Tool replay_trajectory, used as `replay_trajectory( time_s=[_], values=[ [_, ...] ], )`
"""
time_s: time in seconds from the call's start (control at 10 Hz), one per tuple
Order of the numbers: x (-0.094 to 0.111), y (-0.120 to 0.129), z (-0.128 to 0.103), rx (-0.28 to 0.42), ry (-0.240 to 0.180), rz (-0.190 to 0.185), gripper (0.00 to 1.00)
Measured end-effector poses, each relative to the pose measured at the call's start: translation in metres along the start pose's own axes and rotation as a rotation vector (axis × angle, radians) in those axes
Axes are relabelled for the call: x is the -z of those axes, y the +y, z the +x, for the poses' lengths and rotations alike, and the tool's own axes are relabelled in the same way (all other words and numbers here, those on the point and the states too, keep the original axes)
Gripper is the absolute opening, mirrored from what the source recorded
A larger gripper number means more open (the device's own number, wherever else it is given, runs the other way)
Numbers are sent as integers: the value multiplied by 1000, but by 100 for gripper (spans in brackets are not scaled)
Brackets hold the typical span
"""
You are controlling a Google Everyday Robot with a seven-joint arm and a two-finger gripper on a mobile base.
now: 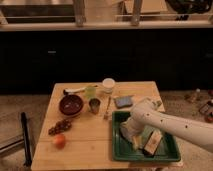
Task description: Place towel in table surface
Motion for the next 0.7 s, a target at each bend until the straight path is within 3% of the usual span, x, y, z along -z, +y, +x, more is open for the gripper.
replay_trajectory(
  time_s=[0.7],
  values=[
    [1,1,-3,29,2,-12,6]
  ],
)
